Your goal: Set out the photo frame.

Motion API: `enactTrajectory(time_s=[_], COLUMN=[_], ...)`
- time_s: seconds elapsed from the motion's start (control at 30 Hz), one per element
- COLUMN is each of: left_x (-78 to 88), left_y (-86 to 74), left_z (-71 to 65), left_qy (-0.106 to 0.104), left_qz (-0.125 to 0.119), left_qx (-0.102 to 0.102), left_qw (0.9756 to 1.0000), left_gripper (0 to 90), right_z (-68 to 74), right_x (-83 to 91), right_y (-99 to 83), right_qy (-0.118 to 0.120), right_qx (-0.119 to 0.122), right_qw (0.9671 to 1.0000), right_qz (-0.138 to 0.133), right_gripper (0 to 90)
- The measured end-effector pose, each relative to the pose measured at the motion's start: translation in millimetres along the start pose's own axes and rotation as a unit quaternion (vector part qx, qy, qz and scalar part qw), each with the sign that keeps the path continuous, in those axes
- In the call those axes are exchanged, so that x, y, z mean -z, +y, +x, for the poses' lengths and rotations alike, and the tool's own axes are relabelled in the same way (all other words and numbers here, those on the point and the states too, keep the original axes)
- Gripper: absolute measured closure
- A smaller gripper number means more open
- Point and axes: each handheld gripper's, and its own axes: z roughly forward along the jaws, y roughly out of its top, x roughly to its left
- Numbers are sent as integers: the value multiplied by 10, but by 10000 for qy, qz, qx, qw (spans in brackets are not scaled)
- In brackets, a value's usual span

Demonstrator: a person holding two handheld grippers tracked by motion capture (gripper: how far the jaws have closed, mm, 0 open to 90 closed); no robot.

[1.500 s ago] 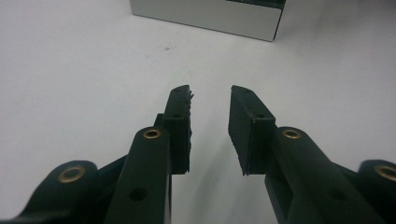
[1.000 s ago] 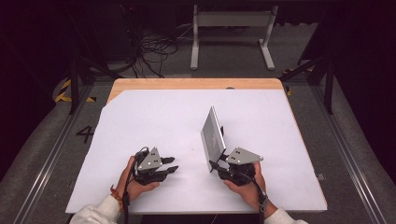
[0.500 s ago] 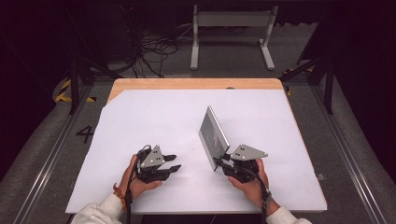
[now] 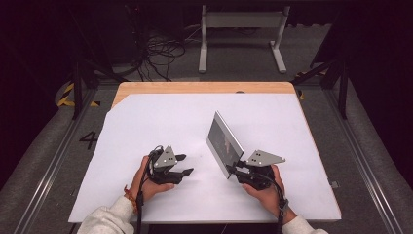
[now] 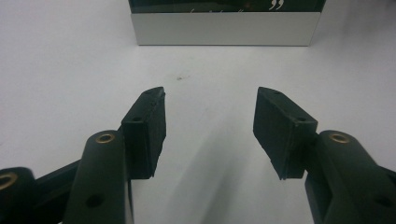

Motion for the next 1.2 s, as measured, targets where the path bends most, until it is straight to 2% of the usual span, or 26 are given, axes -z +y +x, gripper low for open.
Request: enactTrajectory(time_s=[0.13, 0.3, 0.4, 0.6, 0.67, 0.7, 0.73, 0.8, 0.83, 0.9, 1.0, 1.07, 1.1, 1.17, 1.2], left_x=[0, -4, -30, -148, -181, -206, -225, -247, -269, -279, -308, -352, -369, -392, -399], left_y=[-3, -2, 24, 125, 153, 175, 195, 229, 274, 298, 324, 330, 336, 351, 360], left_z=[2, 7, -18, -28, -21, -17, -7, 13, 62, 90, 136, 161, 174, 197, 208], left_qy=[-10, 7, 29, -103, -103, -94, -89, -68, -137, -137, -130, -230, -257, -242, -258], left_qz=[5, 30, 103, 77, 99, 113, 104, 52, 52, 27, -113, -47, -14, -36, -44], left_qx=[18, 4, -93, -122, -153, -136, -146, -156, -85, -44, -25, -18, 16, 48, 71], left_qw=[10000, 10000, 9999, 9998, 9998, 9998, 9998, 9998, 9999, 9999, 9998, 9997, 9997, 9997, 9996], left_gripper=[449, 435, 423, 379, 330, 330, 280, 247, 219, 193, 182, 161, 147, 144, 144], right_z=[-28, -59, -111, -214, -248, -248, -263, -263, -243, -229, -229, -214, -207, -199, -206], right_x=[-38, -20, 7, 91, 115, 115, 126, 127, 129, 129, 118, 88, 71, 42, 36], right_y=[-3, -4, -12, -25, -26, -26, -27, -29, -30, -25, -22, -22, -22, -25, -25], right_qy=[65, 143, 273, 431, 499, 499, 500, 485, 418, 345, 326, 323, 320, 267, 315], right_qx=[-97, -108, -174, -133, -111, -111, -104, -116, -56, -63, -101, -99, -89, -41, -46], right_qw=[9999, 9998, 9995, 9989, 9985, 9985, 9985, 9986, 9990, 9994, 9994, 9994, 9994, 9996, 9995], right_qz=[-68, -22, 13, 119, 175, 175, 190, 186, 156, 76, 33, 7, 16, 16, 7], right_gripper=[720, 739, 762, 798, 805, 805, 807, 807, 796, 715, 719, 727, 763, 800, 799])
